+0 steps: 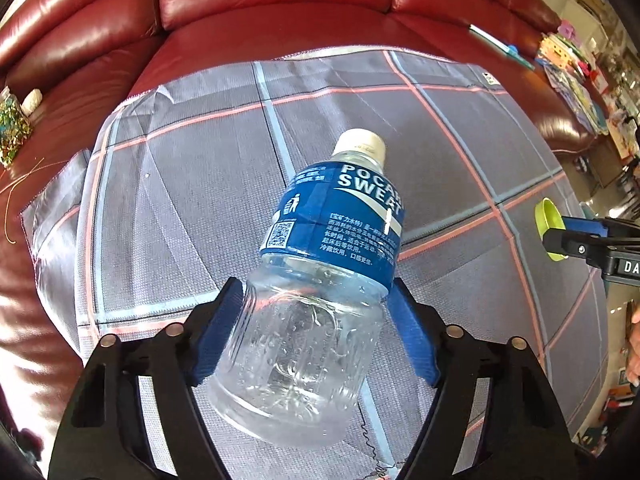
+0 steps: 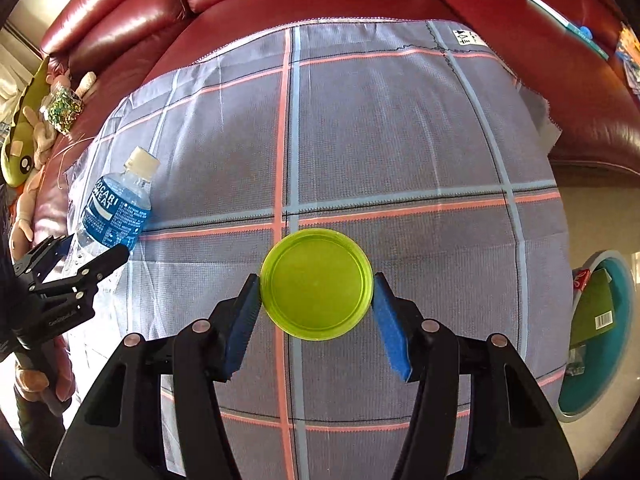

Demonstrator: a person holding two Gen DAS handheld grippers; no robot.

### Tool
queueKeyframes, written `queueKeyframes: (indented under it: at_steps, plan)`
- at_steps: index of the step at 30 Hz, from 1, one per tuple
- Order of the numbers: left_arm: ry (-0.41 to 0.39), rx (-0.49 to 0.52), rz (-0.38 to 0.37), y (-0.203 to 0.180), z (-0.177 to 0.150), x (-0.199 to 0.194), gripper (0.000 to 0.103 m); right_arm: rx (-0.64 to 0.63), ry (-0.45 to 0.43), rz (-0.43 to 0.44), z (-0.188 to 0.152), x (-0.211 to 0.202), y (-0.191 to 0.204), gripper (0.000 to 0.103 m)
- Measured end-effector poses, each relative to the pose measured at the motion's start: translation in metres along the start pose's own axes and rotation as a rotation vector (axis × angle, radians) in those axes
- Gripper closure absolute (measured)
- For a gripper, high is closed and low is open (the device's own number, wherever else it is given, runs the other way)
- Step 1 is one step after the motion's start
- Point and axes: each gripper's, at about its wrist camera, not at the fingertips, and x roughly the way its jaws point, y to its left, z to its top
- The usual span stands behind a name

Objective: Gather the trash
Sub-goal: 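Grasp the yellow lid with the right tool while the left tool grasps the Pocari Sweat bottle, then carry bottle and lid over the teal bin and open both tools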

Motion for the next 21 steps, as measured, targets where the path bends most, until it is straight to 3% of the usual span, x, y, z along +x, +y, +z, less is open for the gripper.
queueKeyframes:
  at_steps: [8, 21]
  plan:
    - [-0.015, 0.020, 0.039, -0.028, -0.005, -0.005, 0.035, 0.035, -0.029, 0.041, -0.016, -0.023, -0.017, 0.050]
    - [-0.037, 0.010, -0.032, -0.083, -0.023, -0.032, 0.035, 0.097, -0.083, 0.104, -0.051, -0.064, -0.058, 0.050]
